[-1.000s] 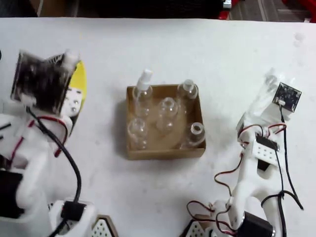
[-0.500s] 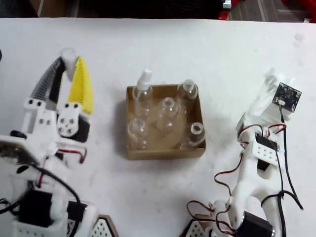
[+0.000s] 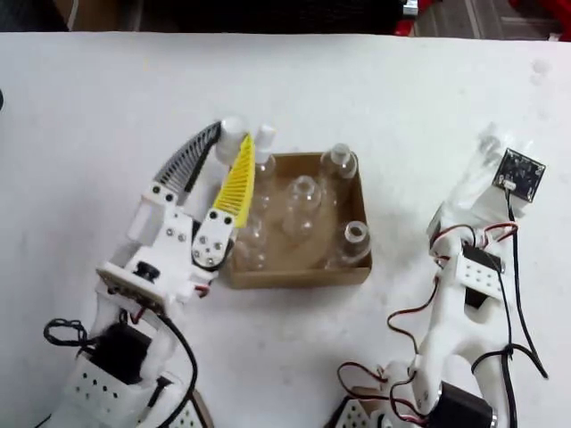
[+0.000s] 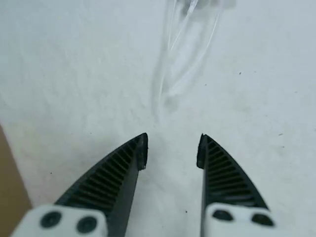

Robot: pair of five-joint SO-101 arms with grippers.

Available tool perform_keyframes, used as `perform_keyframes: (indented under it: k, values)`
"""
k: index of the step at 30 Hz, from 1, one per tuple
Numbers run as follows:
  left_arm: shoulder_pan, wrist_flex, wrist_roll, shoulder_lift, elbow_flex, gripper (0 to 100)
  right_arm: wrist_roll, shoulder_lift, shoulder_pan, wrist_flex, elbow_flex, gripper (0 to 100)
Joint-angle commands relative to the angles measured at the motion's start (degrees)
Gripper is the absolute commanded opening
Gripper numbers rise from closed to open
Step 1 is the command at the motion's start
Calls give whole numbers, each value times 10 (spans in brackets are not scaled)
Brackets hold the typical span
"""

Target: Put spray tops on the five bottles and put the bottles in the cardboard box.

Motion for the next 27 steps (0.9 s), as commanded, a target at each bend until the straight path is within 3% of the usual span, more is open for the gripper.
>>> perform_keyframes:
  k: [1,5,14,27]
  values:
    - [9,-20,-8,42,-6,20,7,-2,-4,-14,-4,144]
    - [15,-40,39,66,-18,20,7,-2,-4,-23,-2,144]
    - [27,-41,28,147,-65,20,7,-2,-6,-22,-2,144]
    - [28,-45,27,145,-14,20,7,-2,-3,-22,-3,144]
